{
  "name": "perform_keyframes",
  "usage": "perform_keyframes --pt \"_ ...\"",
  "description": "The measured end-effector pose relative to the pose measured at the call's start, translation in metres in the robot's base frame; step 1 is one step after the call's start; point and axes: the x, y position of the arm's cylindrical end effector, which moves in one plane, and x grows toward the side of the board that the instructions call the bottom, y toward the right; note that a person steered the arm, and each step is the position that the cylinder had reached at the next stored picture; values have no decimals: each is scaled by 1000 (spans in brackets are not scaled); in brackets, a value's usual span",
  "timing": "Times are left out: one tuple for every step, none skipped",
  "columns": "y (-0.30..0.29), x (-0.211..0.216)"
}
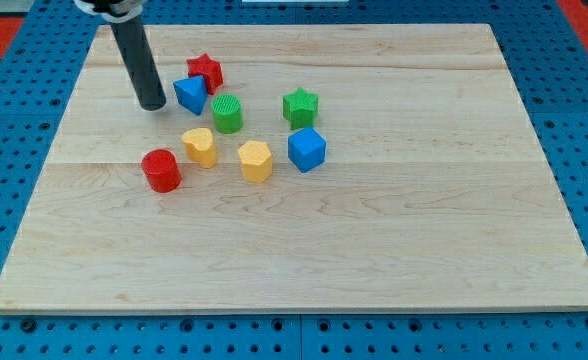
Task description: Slide the red star towards the top centre
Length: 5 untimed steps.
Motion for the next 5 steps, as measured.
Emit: perform_keyframes --pt "55 3" --pt "60 1" --pt "35 4" --pt "16 -1" --pt "16 -29"
